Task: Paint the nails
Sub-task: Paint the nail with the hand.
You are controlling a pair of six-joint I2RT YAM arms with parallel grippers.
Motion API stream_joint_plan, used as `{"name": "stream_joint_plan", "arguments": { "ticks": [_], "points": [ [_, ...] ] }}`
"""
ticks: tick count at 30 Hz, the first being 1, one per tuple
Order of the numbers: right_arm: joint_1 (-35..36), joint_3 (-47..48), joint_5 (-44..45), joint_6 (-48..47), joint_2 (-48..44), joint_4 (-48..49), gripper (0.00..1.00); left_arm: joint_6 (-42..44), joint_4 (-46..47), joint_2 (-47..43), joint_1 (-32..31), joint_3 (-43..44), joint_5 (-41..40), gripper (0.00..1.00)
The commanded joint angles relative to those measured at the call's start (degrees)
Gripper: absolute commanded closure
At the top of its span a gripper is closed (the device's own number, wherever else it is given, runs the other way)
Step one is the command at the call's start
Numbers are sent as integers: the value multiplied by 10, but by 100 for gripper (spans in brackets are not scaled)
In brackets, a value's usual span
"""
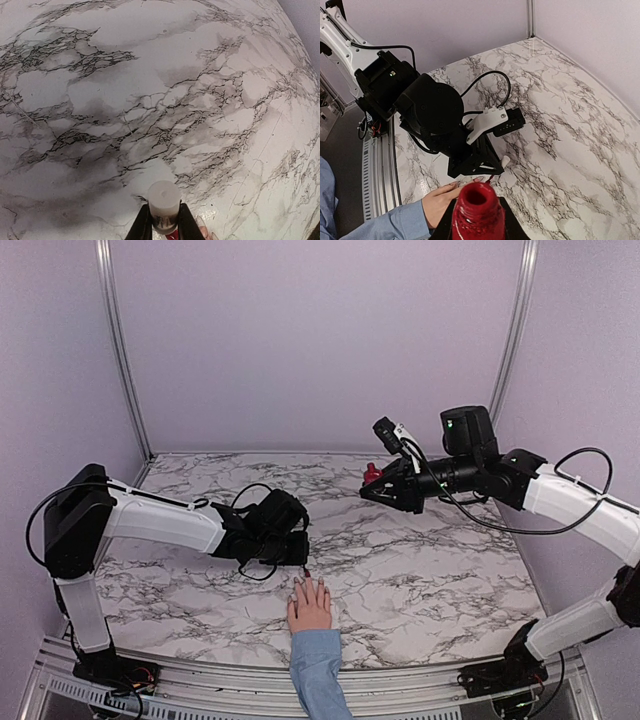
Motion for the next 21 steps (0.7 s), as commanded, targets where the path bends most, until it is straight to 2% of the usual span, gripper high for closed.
{"name": "stream_joint_plan", "arguments": {
  "ticks": [1,21],
  "points": [
    [-5,28,4,-9,4,-1,100,1,-15,9,6,11,1,100],
    [-5,31,8,-12,5,-5,100,22,-15,-8,14,28,-5,100]
  ]
}}
